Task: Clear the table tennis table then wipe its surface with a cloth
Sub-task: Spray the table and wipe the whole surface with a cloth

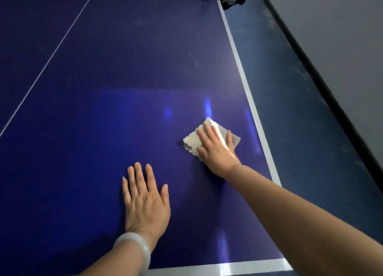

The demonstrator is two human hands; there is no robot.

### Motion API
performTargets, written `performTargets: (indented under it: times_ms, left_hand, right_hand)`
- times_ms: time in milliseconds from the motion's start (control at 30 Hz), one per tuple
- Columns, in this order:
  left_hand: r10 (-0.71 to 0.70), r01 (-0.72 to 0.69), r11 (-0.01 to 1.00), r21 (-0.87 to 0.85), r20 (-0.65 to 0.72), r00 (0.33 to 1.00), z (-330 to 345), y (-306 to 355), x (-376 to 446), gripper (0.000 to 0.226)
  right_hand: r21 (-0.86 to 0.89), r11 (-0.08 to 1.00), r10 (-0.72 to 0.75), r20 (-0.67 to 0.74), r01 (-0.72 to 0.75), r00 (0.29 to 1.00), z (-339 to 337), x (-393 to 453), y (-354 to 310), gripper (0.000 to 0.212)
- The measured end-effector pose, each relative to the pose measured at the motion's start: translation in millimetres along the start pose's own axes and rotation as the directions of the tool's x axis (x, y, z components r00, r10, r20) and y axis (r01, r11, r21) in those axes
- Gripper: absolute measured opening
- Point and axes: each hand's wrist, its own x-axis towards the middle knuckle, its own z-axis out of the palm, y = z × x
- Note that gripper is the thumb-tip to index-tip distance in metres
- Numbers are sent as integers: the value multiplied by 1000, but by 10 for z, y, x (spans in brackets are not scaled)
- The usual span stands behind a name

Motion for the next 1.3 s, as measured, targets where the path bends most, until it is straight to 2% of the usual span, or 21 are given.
performTargets:
  times_ms: [67, 133, 167, 233, 333, 400, 433, 467, 533, 633, 700, 733, 800, 867, 933, 1000, 1067, 1167, 1200, 1233, 1300]
  left_hand:
    - [-1, 1, 1000, 2, -2, 1000, -7, -2, 5, 71]
    - [-3, 2, 1000, 3, 9, 1000, -19, 6, 2, 71]
    - [-4, 4, 1000, 0, 15, 1000, -26, 11, 1, 70]
    - [-3, 3, 1000, -4, 22, 1000, -37, 16, -1, 70]
    - [-7, 8, 1000, -7, 19, 1000, -44, 24, 4, 69]
    - [-11, 11, 1000, -1, 24, 1000, -47, 27, 4, 69]
    - [-9, 9, 1000, 4, 27, 1000, -48, 26, 4, 70]
    - [-8, 8, 1000, 8, 31, 999, -49, 23, 4, 70]
    - [-15, 15, 1000, 7, 36, 999, -46, 23, 13, 70]
    - [-16, 16, 1000, -10, 38, 999, -33, 20, 20, 70]
    - [-12, 12, 1000, -13, 42, 999, -31, 17, 20, 70]
    - [-13, 13, 1000, -13, 47, 999, -33, 15, 14, 70]
    - [-9, 9, 1000, -13, 57, 998, -41, 16, 3, 70]
    - [-6, 7, 1000, -22, 65, 998, -48, 17, -2, 70]
    - [-7, 9, 999, -33, 77, 997, -59, 17, -6, 70]
    - [-3, 7, 999, -40, 97, 995, -78, 15, -1, 70]
    - [-10, 16, 999, -48, 121, 993, -86, 18, 8, 70]
    - [-7, 17, 997, -72, 143, 990, -109, 18, 9, 70]
    - [-3, 15, 997, -77, 148, 989, -115, 12, 9, 71]
    - [2, 10, 997, -83, 146, 989, -118, 4, 10, 71]
    - [11, 5, 994, -108, 151, 989, -138, -9, 5, 71]
  right_hand:
    - [-66, 979, -191, 23, 192, 981, 57, -185, 21, 64]
    - [-59, 971, -232, -27, 230, 972, 89, -301, 269, 61]
    - [-37, 986, -165, -65, 163, 984, 67, -300, 421, 60]
    - [0, 998, 68, -113, -68, 991, -9, -181, 695, 60]
    - [43, 936, 351, -110, -348, 930, -141, 242, 775, 55]
    - [115, 888, 455, -63, -446, 888, -193, 549, 554, 57]
    - [123, 896, 436, -61, -426, 898, -180, 665, 393, 57]
    - [111, 931, 357, -76, -348, 931, -151, 739, 193, 56]
    - [49, 994, 99, -84, -95, 992, -20, 700, -281, 55]
    - [-25, 983, -183, -33, 183, 982, 215, 219, -724, 60]
    - [-49, 976, -216, -55, 213, 975, 260, -124, -564, 60]
    - [-49, 986, -164, -86, 160, 983, 266, -282, -374, 59]
    - [-25, 994, 98, -149, -103, 984, 268, -625, 81, 60]
    - [27, 926, 374, -211, -378, 903, 279, -972, 339, 62]
    - [56, 865, 497, -242, -500, 833, 365, -1226, 231, 61]
    - [25, 894, 441, -226, -447, 869, 467, -1394, -77, 60]
    - [-46, 955, 280, -198, -294, 939, 553, -1532, -324, 58]
    - [-98, 990, 92, -120, -104, 989, 506, -1749, -246, 57]
    - [-95, 990, 95, -121, -106, 988, 487, -1829, -127, 56]
    - [-82, 982, 156, -144, -169, 977, 479, -1907, -8, 56]
    - [-4, 903, 420, -207, -430, 884, 474, -2048, 147, 57]
